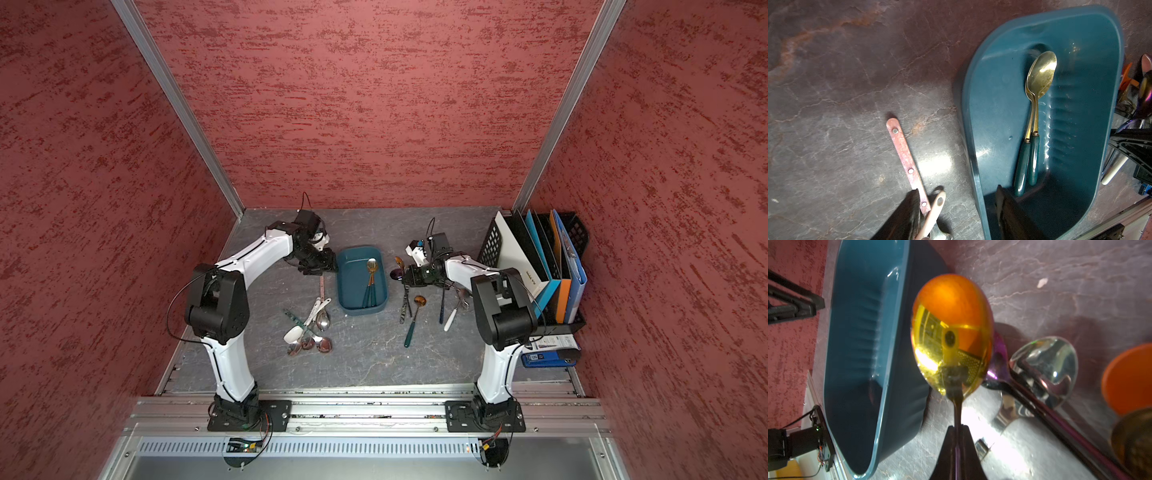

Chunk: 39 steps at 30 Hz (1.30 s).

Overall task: Put the spoon into the storage box
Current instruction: Pick up the spoon from the center of the board, then place the spoon in the storage box.

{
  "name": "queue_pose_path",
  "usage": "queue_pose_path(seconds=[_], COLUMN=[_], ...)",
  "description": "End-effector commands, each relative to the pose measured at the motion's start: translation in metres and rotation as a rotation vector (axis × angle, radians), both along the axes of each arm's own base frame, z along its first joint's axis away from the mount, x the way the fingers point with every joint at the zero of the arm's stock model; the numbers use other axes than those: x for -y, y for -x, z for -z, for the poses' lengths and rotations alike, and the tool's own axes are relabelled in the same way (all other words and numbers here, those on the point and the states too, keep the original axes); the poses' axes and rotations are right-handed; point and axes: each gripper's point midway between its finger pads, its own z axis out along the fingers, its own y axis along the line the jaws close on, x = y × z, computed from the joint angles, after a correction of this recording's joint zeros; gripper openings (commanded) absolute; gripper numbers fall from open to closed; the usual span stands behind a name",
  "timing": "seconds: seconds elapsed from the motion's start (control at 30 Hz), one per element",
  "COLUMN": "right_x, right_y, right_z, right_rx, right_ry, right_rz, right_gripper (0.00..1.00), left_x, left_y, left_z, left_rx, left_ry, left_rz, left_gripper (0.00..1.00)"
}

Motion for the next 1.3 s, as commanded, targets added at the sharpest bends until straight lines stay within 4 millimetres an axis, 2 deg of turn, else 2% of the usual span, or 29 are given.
queue_pose_path(seconds=[0.0,0.23,0.47,0.67,0.77,1.0,1.13,1.27], right_x=[-0.006,-0.005,0.000,0.001,-0.005,-0.038,-0.052,-0.075], right_y=[-0.021,-0.035,-0.033,-0.028,-0.026,-0.022,-0.021,-0.019], right_z=[-0.012,-0.027,-0.051,-0.090,-0.102,-0.117,-0.115,-0.109], right_rx=[0.050,0.081,0.041,0.065,0.048,0.007,-0.016,-0.032], right_ry=[-0.052,-0.059,-0.025,-0.031,-0.003,0.003,0.011,0.004], right_rz=[0.017,0.051,0.087,0.127,0.137,0.146,0.153,0.130], right_gripper=[0.02,0.02,0.03,0.03,0.02,0.02,0.02,0.02], left_x=[-0.003,-0.006,-0.011,-0.014,-0.013,-0.013,-0.014,-0.014], left_y=[-0.003,-0.003,-0.009,-0.013,-0.014,-0.014,-0.013,-0.011], left_z=[-0.016,-0.016,-0.027,-0.035,-0.035,-0.037,-0.036,-0.034], left_rx=[0.030,0.028,0.071,0.118,0.120,0.137,0.140,0.136], left_ry=[0.007,0.005,0.059,0.046,0.047,0.058,0.059,0.052], left_rz=[-0.016,-0.028,-0.077,-0.078,-0.077,-0.088,-0.092,-0.086], left_gripper=[0.62,0.62,0.62,0.63,0.63,0.63,0.63,0.63])
